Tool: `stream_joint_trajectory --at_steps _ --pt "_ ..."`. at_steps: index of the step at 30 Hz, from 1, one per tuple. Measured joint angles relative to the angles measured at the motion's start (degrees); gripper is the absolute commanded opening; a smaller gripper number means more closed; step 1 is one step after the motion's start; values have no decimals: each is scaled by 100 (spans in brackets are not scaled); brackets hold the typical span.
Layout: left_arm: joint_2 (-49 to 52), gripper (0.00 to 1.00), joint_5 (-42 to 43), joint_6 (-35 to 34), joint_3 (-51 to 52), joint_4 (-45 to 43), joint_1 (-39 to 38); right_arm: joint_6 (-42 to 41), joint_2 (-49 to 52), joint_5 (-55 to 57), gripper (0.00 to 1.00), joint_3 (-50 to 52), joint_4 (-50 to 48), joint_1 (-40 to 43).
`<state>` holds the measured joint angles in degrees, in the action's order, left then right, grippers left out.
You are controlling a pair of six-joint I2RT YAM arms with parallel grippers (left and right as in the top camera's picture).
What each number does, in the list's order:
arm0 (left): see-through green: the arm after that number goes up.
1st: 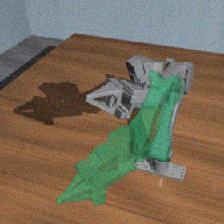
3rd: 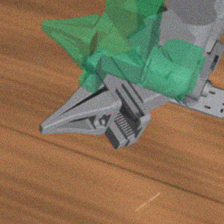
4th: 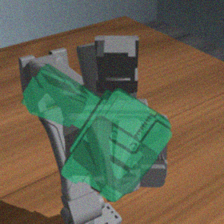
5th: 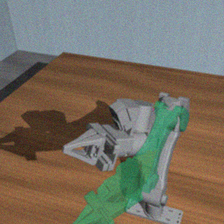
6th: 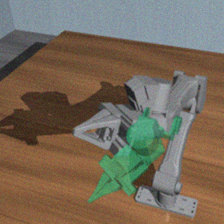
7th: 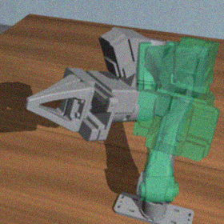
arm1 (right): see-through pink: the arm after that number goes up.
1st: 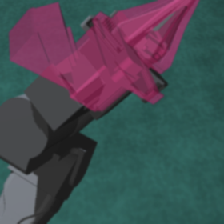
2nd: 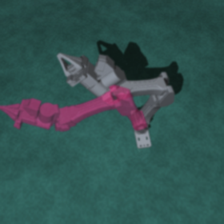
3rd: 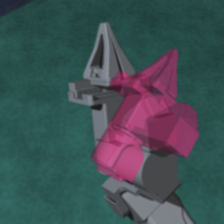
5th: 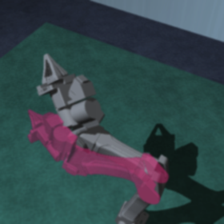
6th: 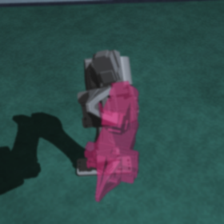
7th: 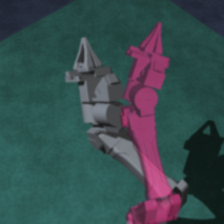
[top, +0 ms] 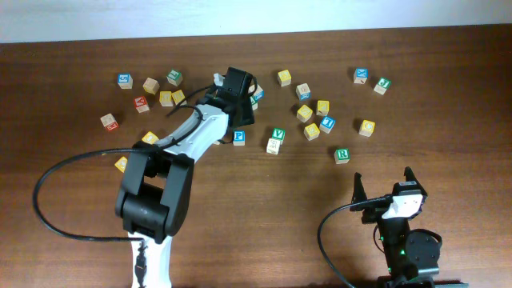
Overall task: Spell out ICRA
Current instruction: 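Reach the left gripper forward over the red-lettered I block, then close the left gripper on the red I block and lift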
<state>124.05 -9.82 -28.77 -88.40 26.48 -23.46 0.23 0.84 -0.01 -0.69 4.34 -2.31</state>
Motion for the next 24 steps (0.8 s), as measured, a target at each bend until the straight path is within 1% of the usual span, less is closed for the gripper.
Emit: stream_joint_trajectory --at_steps 1,6,8,11,14,16,18,19,21,24 --pt "44 58 -55 -31 0 0 2 -9 0 0 98 0 0 0" --pt "111 37 -140 -107 0 -24 2 -7 0 0 98 0 0 0" --pt "111 37 -144 -129 0 -39 2 -4 0 0 98 0 0 0" --pt "111 28 -160 -129 0 -42 2 -2 0 0 98 0 0 0" --pt "111 36 -162 -138 0 -42 2 0 0 0 98 0 0 0" --pt "111 37 -162 -129 0 -68 2 -4 0 0 98 0 0 0" --pt "111 33 -162 -129 0 -127 2 -2 0 0 98 0 0 0" --pt "111 26 -162 -125 0 -179 2 -2 0 0 99 0 0 0" --pt "111 21 -164 -140 0 -221 2 -2 0 0 98 0 0 0" --pt "111 20 -166 -129 -2 -236 2 -7 0 0 98 0 0 0"
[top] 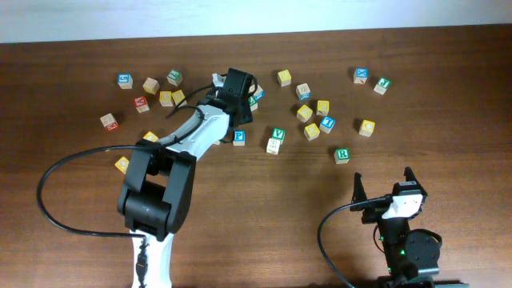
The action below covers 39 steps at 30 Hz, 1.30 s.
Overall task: Spell out ICRA
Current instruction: 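Close the left gripper on the red I block and lift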
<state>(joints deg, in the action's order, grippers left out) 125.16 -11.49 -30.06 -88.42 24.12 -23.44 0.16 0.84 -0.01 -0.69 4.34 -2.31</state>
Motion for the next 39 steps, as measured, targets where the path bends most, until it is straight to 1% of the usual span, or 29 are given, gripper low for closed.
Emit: stream_joint_trajectory --at_steps 3,9,12,14,15,17,19,21,24,27,32,35,39 --pt "0 18 0 0 0 0 0 2 0 0 98 0 0 0" --pt "-13 19 0 0 -9 17 0 2 0 0 98 0 0 0" --pt "-319 19 4 2 -9 337 0 2 0 2 98 0 -2 0" --pt "-887 20 4 0 -15 782 0 4 2 -2 98 0 0 0" --pt "-1279 18 9 0 -24 1145 0 7 0 2 98 0 -2 0" --pt "-2087 17 138 0 -48 2081 0 4 0 0 98 0 0 0" --pt "-2612 17 293 -2 -116 2900 0 0 0 0 99 0 0 0" --pt "-2796 17 647 0 -131 3622 0 4 0 -2 98 0 0 0" --pt "-2778 16 1119 0 216 4162 -33 2 0 -2 98 0 0 0" --pt "-2741 16 1300 -179 925 3832 -238 2 0 0 98 0 0 0" --pt "-2708 16 1412 -758 2433 1993 -1001 2 0 0 98 0 -2 0" --pt "-2706 18 1287 -1034 2966 1419 -1379 2 0 0 98 0 0 0" --pt "-2686 18 767 -1373 3128 1189 -1480 4 0 0 98 0 0 0"
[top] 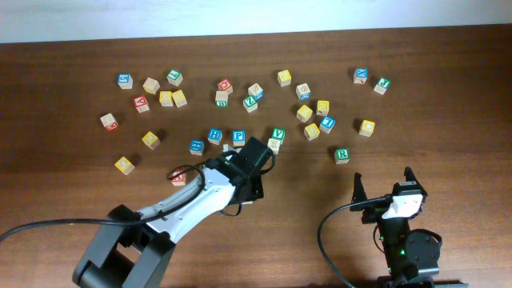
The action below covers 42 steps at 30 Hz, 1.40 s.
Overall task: Spell out ICRA
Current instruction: 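Close the left gripper on the red I block and lift, then lower the red I block near the front center and release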
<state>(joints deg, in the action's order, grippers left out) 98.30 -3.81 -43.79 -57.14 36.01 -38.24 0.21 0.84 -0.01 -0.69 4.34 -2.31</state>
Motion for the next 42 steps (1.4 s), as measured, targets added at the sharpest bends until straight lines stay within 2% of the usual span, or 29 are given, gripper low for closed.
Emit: stream_joint_trajectory --at_steps 3,10,12,15,21,26,32,42 --pt "136 19 -223 -107 0 -313 0 -2 0 0 98 0 0 0" --pt "168 22 -369 -153 -2 -326 0 -4 0 0 98 0 0 0" --pt "168 29 -420 -153 -2 -321 0 -2 0 0 98 0 0 0" --pt "168 31 -457 -175 -2 -308 0 -4 0 0 98 0 0 0" --pt "168 27 -509 -173 0 -306 0 -4 0 0 98 0 0 0" --pt "168 30 -485 -173 -2 -118 0 -7 0 0 98 0 0 0" --pt "168 26 -461 -170 0 -74 0 -2 0 0 98 0 0 0" --pt "168 25 -479 92 0 -223 48 0 0 0 98 0 0 0"
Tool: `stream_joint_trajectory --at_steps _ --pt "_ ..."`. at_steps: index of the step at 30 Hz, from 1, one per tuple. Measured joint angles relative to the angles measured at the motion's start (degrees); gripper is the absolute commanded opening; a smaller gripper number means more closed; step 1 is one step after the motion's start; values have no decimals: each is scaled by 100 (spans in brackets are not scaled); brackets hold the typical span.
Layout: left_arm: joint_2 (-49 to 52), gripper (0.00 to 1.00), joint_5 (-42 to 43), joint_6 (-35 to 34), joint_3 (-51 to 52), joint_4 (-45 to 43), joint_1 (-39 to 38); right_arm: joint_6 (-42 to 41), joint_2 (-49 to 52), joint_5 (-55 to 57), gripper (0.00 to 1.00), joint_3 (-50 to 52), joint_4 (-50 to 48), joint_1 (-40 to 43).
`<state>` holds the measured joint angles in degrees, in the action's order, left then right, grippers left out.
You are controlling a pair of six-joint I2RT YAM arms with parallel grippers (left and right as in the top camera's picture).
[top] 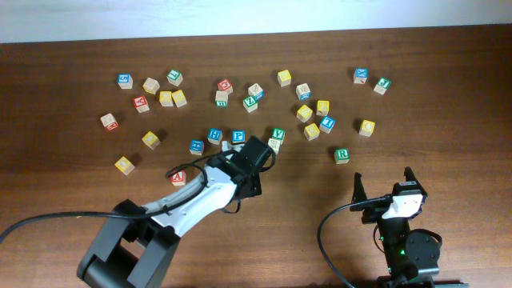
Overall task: Spell out ICRA
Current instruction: 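Lower the red I block near the front center and release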
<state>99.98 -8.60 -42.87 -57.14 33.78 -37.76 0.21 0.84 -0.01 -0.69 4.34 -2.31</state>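
Note:
Several lettered wooden blocks lie scattered over the far half of the brown table (448,96). Among them are a blue P block (238,137), a green V block (278,133) and a green R block (342,155). My left gripper (251,155) hovers just on the near side of the P and V blocks, next to a pale block (274,146). Its black head hides the fingers, so whether it holds anything is unclear. My right gripper (384,184) rests open and empty near the front right.
A red-lettered block (178,178) lies close beside the left forearm, and a yellow block (123,165) sits further left. The left arm's black cable (48,220) loops over the front left of the table.
My left gripper has edged slightly toward the far side, closer to the P and V blocks. No block has visibly moved. The right arm is unchanged.
My left gripper was first low over the block cluster at the far middle, hiding several blocks, and stayed there. Then it stood nearer the front, beside the P and V blocks, with that cluster uncovered. Now it hovers there. The right gripper stayed open throughout.

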Motion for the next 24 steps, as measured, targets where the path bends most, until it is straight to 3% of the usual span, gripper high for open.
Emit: stream_joint_trajectory --at_steps 13,16,20,22,24 --pt "0 26 68 173 0 -24 184 -4 0 0 98 0 0 0" --pt "0 38 155 234 0 -22 184 -4 0 -2 98 0 0 0" --pt "0 44 197 278 0 -22 184 -2 0 0 98 0 0 0" --pt "0 57 197 275 0 -24 184 -2 0 0 98 0 0 0" --pt "0 64 199 269 0 -24 184 -4 0 0 98 0 0 0"
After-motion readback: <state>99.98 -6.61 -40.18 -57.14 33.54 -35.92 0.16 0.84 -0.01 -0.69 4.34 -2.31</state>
